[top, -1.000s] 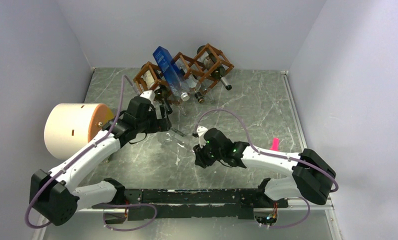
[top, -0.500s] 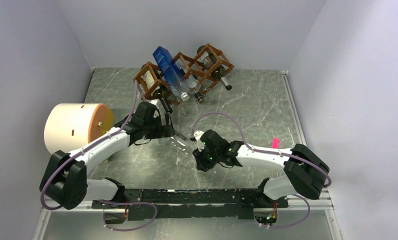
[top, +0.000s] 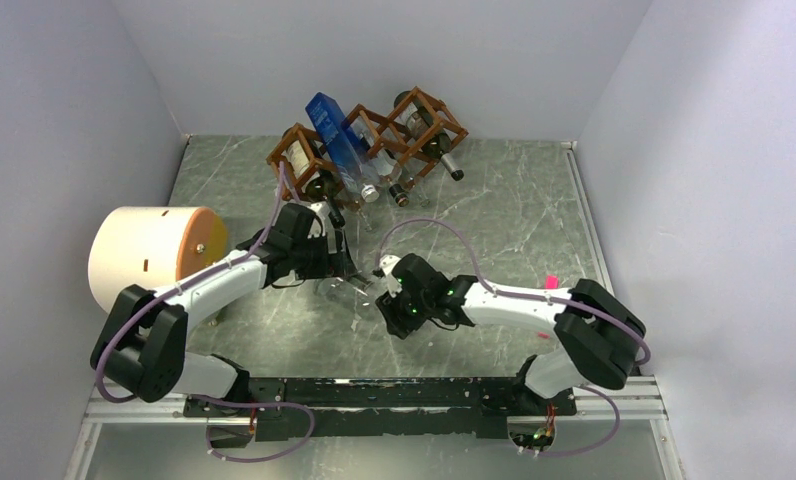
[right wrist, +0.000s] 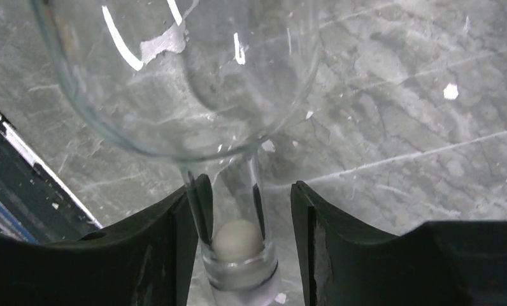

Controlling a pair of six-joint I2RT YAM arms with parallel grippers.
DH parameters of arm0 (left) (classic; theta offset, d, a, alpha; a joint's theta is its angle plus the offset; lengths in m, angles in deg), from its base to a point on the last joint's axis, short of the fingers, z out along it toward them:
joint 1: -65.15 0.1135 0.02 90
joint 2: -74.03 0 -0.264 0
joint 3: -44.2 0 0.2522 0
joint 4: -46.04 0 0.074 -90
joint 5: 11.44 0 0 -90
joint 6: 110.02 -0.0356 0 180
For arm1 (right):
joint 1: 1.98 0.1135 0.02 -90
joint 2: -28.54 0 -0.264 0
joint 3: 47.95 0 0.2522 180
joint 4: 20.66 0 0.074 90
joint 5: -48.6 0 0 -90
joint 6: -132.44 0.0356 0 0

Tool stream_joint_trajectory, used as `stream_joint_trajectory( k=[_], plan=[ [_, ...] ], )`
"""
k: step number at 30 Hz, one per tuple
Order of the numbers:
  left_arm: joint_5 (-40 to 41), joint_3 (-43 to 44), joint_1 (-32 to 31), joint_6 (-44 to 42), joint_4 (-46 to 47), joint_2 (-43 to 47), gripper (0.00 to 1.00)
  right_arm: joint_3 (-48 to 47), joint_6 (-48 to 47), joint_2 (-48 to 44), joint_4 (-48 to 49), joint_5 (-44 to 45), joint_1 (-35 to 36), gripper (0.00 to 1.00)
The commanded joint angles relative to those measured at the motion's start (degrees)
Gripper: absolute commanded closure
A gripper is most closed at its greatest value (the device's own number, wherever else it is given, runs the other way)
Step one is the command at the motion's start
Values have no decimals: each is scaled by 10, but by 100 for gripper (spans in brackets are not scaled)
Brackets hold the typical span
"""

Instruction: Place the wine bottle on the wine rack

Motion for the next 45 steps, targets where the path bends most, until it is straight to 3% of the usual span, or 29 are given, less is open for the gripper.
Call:
stream_joint_trajectory(
  k=[1,12,17,19,24,45],
  plan=[
    [-14,4,4,-15,-19,-5,8,-30,-26,31,13,4,-1,44],
    [-10,0,5,4,-18,-1,12,-62,-60,90,16,-47,0,44],
    [-12,-4,5,19,-12,-1,15,-64,-61,102,19,-49,0,50],
    [-10,-4,4,26,-11,1,17,-63,-56,103,28,-44,2,60],
    [1,-2,4,32,-13,19,18,-56,-51,93,40,-17,5,100],
    [207,20,4,76,-87,194,12,-27,-50,-74,68,-67,5,100]
  ],
)
